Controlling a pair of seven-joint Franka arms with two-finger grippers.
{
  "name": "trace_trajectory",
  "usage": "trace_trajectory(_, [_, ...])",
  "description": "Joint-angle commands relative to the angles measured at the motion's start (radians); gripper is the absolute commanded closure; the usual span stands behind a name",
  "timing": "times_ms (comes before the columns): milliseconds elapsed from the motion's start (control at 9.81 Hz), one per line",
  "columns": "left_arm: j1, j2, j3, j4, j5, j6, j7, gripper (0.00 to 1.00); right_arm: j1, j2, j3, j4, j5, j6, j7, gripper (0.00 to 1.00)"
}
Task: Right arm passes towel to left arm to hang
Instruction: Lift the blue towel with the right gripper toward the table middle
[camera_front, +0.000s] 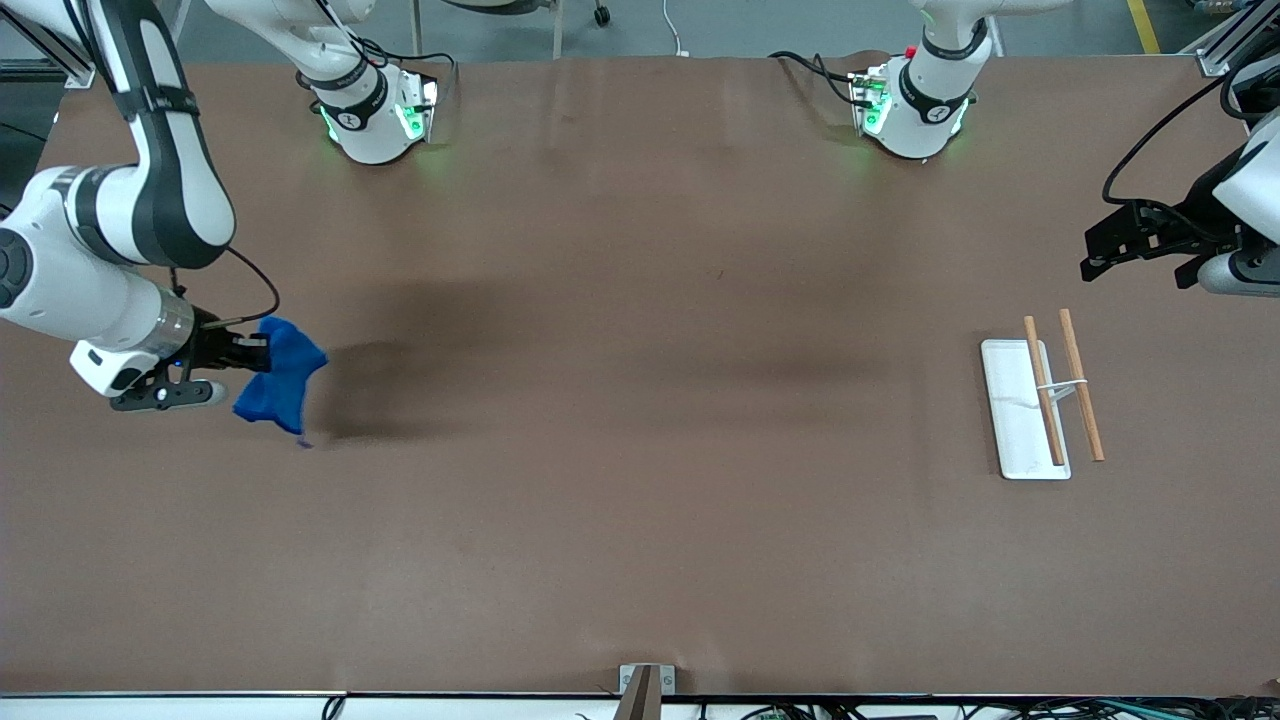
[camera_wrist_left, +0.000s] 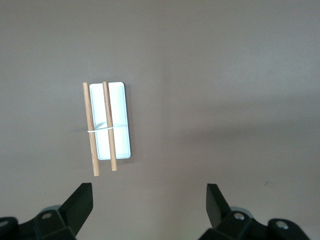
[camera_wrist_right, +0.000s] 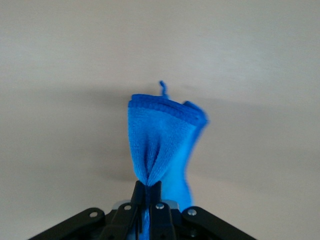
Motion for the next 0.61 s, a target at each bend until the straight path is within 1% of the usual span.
trace_trajectory(0, [0.001, 0.008, -0.002, -0.027, 0.003, 0.010, -0.003, 0.00, -0.001, -0.003, 0.094, 0.019, 0.186, -0.004, -0.016, 1.00])
trace_trajectory(204, [-0.005, 0.011, -0.002, -0.030, 0.003, 0.010, 0.010, 0.00, 0.018, -0.001, 0.201, 0.034, 0.311, 0.013, -0.008, 1.00])
trace_trajectory(306, [-0.016, 0.022, -0.002, -0.025, 0.001, 0.010, 0.009, 0.00, 0.032, 0.001, 0.235, 0.031, 0.396, 0.042, 0.001, 1.00])
trace_trajectory(408, [-0.021, 0.025, -0.002, -0.028, 0.003, 0.001, 0.015, 0.00, 0.055, 0.004, 0.275, 0.033, 0.472, 0.079, 0.010, 1.00])
trace_trajectory(510, [-0.041, 0.027, -0.003, -0.022, -0.005, -0.001, -0.003, 0.00, 0.060, 0.014, 0.332, 0.031, 0.573, 0.150, 0.011, 1.00])
